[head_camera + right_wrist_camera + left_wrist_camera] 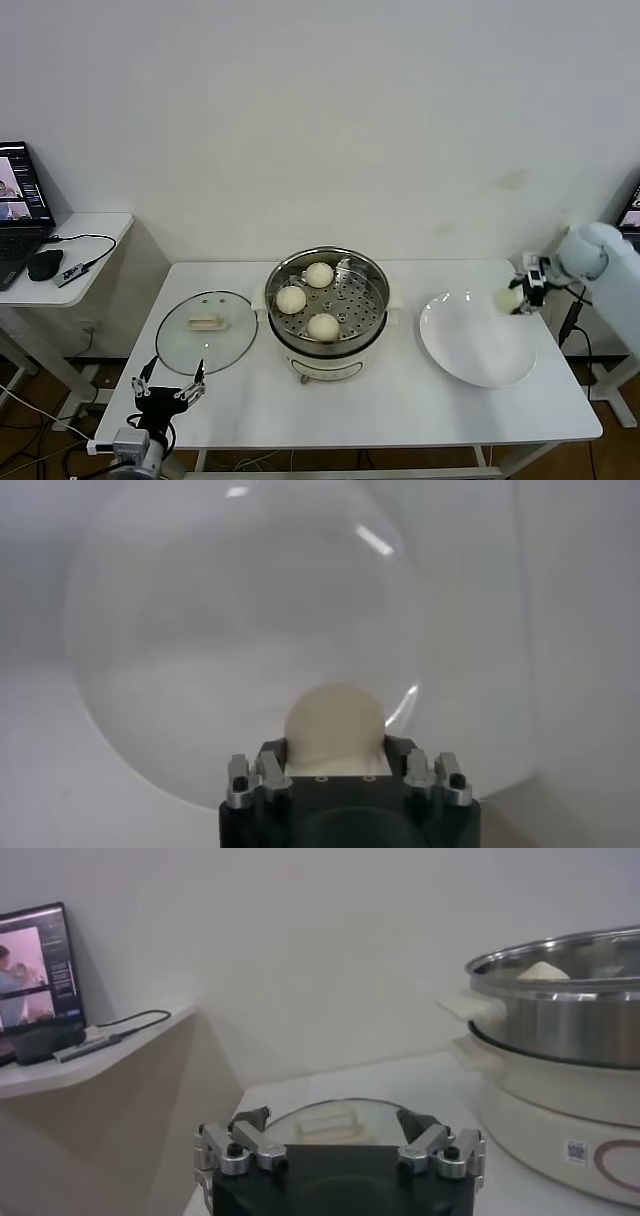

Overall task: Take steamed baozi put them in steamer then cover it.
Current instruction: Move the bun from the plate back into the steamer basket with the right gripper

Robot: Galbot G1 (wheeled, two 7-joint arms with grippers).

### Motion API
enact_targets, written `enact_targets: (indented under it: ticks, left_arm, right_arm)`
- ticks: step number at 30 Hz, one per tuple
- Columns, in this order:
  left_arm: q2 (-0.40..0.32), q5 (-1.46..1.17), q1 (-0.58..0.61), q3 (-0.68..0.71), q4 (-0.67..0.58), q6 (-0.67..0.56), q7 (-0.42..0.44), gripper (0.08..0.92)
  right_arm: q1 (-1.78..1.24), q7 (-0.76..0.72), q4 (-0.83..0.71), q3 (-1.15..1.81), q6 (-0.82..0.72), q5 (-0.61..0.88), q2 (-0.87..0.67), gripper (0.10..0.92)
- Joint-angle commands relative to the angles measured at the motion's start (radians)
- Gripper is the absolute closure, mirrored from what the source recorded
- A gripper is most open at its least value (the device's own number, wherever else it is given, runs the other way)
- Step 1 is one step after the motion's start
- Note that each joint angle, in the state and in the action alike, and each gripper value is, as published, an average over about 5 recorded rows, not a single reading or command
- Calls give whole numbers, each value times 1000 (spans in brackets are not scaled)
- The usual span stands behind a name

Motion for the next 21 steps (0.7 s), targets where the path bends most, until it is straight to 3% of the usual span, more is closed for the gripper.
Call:
enact_targets:
  ticks: [1, 15, 21]
  left_arm:
    - [2, -1, -1, 2, -3, 0, 0, 177]
    - [-11, 9, -5, 1, 6, 0, -1, 177]
    - [-17, 9, -5, -9, 7, -1, -1, 177]
  right_arm:
    - [400, 17, 251, -389, -134, 319, -50, 406]
    - [571, 197, 363, -605, -393, 691, 213, 398]
    - [532, 258, 334, -613, -451, 740, 325, 397]
